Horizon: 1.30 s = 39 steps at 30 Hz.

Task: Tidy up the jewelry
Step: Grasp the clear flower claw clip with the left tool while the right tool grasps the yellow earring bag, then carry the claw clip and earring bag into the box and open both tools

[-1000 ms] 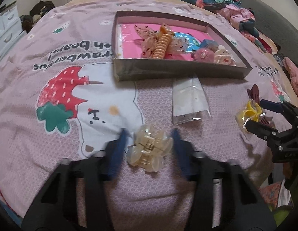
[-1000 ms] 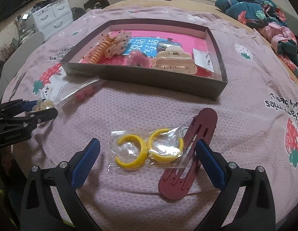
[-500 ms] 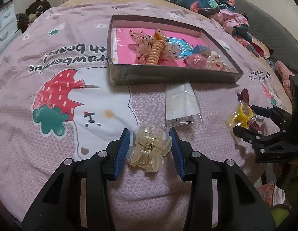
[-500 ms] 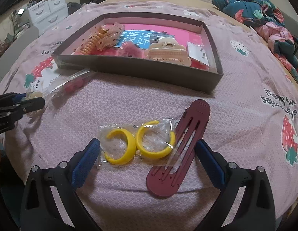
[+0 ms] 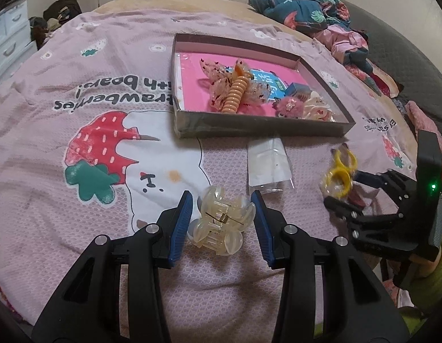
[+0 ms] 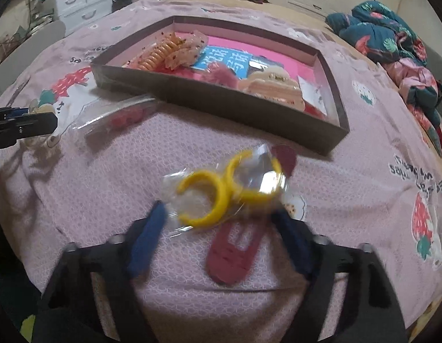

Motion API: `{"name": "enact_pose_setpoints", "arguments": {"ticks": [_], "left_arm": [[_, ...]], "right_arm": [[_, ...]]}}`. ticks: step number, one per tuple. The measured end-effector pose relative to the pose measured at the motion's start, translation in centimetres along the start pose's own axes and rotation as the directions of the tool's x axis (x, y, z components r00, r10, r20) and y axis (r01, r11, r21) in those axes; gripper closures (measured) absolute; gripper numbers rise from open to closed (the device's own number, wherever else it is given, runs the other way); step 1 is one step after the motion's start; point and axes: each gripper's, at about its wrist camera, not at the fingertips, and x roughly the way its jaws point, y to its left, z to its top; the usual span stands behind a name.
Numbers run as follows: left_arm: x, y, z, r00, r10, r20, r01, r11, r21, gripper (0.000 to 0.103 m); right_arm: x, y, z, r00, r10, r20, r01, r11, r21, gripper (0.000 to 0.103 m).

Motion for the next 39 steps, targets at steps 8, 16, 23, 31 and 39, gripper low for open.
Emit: {"name": "enact_pose_setpoints", "arguments": {"ticks": [8, 16, 23, 31, 39], "left_arm": [[-0.7, -0.7, 0.7, 1.000, -0.001, 0.016, 0.001, 1.000, 0.013, 0.069], [-1.2, -1.5, 1.5, 1.000, -0.004, 0.028, 0.003, 1.000, 0.011, 0.069], [-1.1, -2.5, 1.9, 1.000, 0.002, 0.024, -0.003, 1.000, 0.031, 0.069], [-0.8, -3.5, 2.7, 1.000, 0.003, 0.023, -0.004, 0.999, 0.047, 0.069], [-0.3, -4.6, 3.4, 1.000, 0.010, 0.021, -0.011, 0.998, 0.066, 0.069]], "right_arm": [[-1.1, -0.6, 0.8, 0.998, 0.053, 0.035, -0.053, 0.999, -0.001, 0.054], [-2.4, -2.0, 1.2, 0.990, 0.122, 0.078, -0.124, 0.992, 0.034, 0.083], [-2.0, -4.4, 0.5, 0.984, 0.159, 0.074, -0.169, 0.975, 0.145, 0.068], [-1.9, -8.6, 0.1, 0.955, 0.278, 0.101, -0.296, 0.888, 0.352, 0.036], [0.2, -11.3, 0.4, 0.955, 0.291, 0.058, -0.285, 0.843, 0.457, 0.074]]}}
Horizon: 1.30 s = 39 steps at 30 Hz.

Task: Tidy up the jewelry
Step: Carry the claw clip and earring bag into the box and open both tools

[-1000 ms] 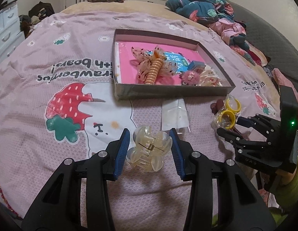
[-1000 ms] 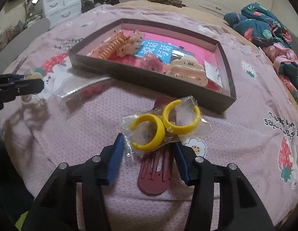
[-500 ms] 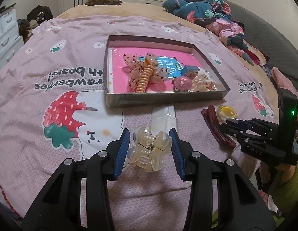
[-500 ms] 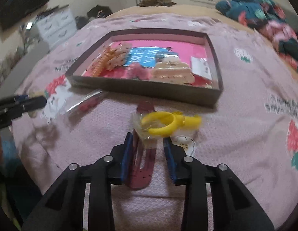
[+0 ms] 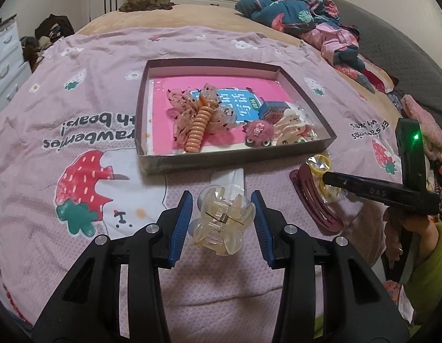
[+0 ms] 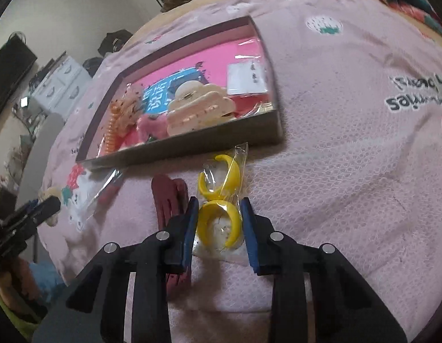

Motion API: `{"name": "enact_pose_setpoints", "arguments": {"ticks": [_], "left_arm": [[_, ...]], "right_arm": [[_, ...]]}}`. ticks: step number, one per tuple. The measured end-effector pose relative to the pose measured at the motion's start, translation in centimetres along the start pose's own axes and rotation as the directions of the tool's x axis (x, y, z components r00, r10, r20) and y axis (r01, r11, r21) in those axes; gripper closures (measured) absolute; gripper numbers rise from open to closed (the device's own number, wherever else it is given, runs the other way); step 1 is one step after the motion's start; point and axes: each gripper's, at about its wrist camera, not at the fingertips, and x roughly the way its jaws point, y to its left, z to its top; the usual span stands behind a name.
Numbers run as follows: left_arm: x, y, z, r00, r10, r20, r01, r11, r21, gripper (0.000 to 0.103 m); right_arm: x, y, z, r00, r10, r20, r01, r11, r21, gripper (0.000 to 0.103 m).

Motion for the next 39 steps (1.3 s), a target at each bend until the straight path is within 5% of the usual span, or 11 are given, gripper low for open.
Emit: {"name": "enact_pose_setpoints", "arguments": {"ticks": [9, 23, 31, 39], "left_arm": [[0.0, -0.9, 2.4, 1.000, 0.002, 0.022, -0.002, 1.000, 0.018, 0.069], [0.2, -2.1, 7.2, 0.997, -0.004, 0.075, 0.001, 0.999, 0.048, 0.069], [2.2, -2.8, 9.5, 0.997, -0.017, 0.079, 0.013, 0.999, 0.049, 0.069], [5.8, -3.2, 10.1, 0.999, -0.032, 0.038, 0.030, 0.998, 0.049, 0.069]], "right_arm": [[-4.6, 1.5, 1.5, 0.991, 0.000, 0.137, 0.018, 0.991, -0.132, 0.076], [-9.8, 3.6, 8.2, 0.955, 0.044, 0.293, 0.025, 0.973, -0.228, 0.076], [-9.0, 4.0, 11.3, 0.947, 0.040, 0.319, 0.044, 0.966, -0.254, 0.076], [-3.8, 2.9, 12.5, 0.967, -0.012, 0.253, 0.072, 0.971, -0.227, 0.076]]}}
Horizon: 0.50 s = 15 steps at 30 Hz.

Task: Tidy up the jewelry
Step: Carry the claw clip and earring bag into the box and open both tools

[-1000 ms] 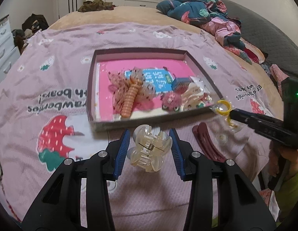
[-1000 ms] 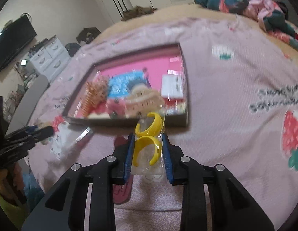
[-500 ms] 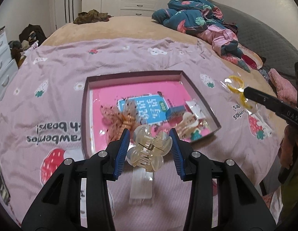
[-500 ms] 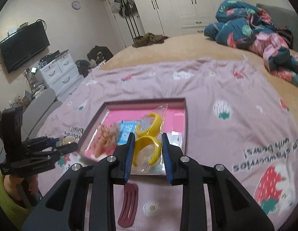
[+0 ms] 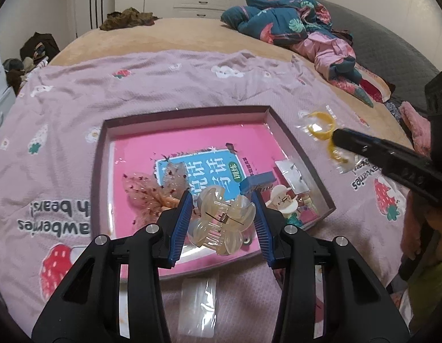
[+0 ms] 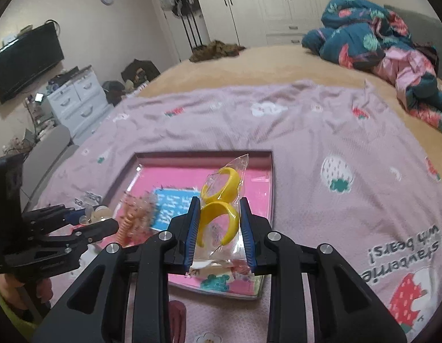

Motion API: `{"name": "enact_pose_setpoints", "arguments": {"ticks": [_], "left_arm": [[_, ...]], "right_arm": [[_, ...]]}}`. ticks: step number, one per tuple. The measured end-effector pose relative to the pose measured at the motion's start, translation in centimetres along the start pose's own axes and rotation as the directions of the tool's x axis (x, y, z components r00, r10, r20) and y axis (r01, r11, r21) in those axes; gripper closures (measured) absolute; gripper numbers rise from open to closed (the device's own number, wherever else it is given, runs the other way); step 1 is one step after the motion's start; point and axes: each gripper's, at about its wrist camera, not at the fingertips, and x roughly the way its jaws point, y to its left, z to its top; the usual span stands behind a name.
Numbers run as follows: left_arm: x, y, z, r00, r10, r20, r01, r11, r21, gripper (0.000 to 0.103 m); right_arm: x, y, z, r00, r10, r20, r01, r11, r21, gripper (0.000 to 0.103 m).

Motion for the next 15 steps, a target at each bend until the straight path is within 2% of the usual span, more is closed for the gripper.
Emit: {"name": "enact_pose_setpoints", "arguments": {"ticks": [10, 11, 12, 15], "left_arm": [[3.3, 0.2, -0.3, 0.999, -0.002, -0.047, 0.002, 1.000, 0.001, 0.069], [3.4, 0.2, -0.4, 0.999, -0.004, -0.050, 0.004, 1.000, -0.001, 0.069], [3.4, 0.2, -0.4, 0.999, -0.003, -0.050, 0.003, 1.000, 0.001, 0.067], [3.0, 0.2, -0.4, 0.999, 0.005, -0.034, -0.004, 1.000, 0.009, 0.052]], "right_arm": [[5.5, -0.8, -2.3, 0.993, -0.039, -0.110, 0.044, 0.998, 0.044, 0.075], [5.8, -0.9, -2.5, 0.992, -0.040, -0.116, 0.047, 0.998, 0.052, 0.073], [5.8, -1.0, -2.6, 0.992, -0.044, -0.115, 0.051, 0.997, 0.063, 0.066], [4.9, -1.1, -2.7, 0.995, -0.051, -0.087, 0.057, 0.995, 0.079, 0.047]]}}
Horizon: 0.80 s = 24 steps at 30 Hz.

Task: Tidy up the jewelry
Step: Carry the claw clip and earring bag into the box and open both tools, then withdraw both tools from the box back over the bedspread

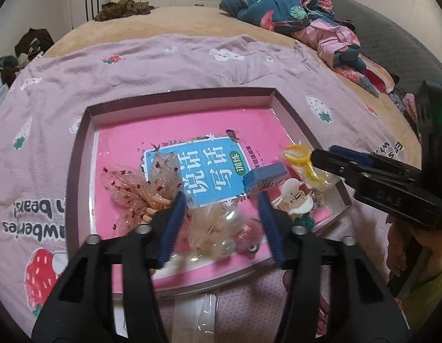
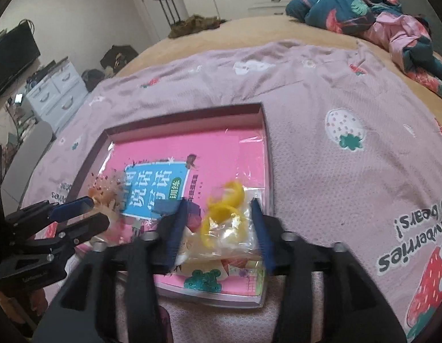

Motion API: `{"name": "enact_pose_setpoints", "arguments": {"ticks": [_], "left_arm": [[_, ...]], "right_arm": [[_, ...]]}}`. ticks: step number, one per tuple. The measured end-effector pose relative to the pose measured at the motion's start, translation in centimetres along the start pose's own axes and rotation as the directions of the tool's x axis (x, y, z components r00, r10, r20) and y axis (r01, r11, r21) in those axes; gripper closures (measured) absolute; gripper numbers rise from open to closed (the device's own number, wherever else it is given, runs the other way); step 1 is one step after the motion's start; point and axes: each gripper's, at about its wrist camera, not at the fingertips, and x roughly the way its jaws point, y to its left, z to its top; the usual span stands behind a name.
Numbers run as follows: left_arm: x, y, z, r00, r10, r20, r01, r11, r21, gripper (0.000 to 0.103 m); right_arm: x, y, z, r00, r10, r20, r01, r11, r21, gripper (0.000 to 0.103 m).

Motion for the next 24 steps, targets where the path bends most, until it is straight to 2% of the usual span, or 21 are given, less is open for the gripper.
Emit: {"name": "enact_pose_setpoints", "arguments": {"ticks": [2, 5, 8, 13, 18, 24], "left_arm": [[-0.5, 0.1, 0.0, 1.000, 0.005, 0.010, -0.005, 1.000, -0.005, 0.051], [-1.7, 0.4, -0.1, 0.999, 0.015, 0.036, -0.014, 1.000, -0.017, 0.043], [-3.0, 0.6, -0.3, 0.998, 0.029, 0.060, -0.027, 0.999, -0.029, 0.035], [-5.7, 1.3, -1.0, 0.992, 0.067, 0.108, -0.062, 0.997, -0.051, 0.014], [-7.8, 2.1, -2.1, 0.988, 0.092, 0.126, -0.083, 0.994, -0.076, 0.010], [-9.0, 2.6, -3.8, 0.988, 0.102, 0.119, -0.090, 0.991, -0.099, 0.010]], "right_arm": [[-1.0, 0.1, -0.2, 0.999, -0.023, 0.025, 0.023, 1.000, -0.014, 0.041], [-2.7, 0.3, -0.6, 0.998, -0.034, 0.057, 0.036, 0.999, -0.025, 0.031], [-4.6, 0.4, -1.1, 0.996, -0.031, 0.087, 0.034, 0.999, -0.033, 0.026], [-7.4, 0.8, -2.3, 0.993, -0.026, 0.114, 0.031, 0.999, -0.043, 0.021], [-9.2, 1.4, -3.5, 0.994, -0.020, 0.112, 0.026, 0.998, -0.055, 0.020], [-10.1, 2.6, -5.4, 0.995, -0.012, 0.094, 0.019, 0.997, -0.076, 0.020]]}}
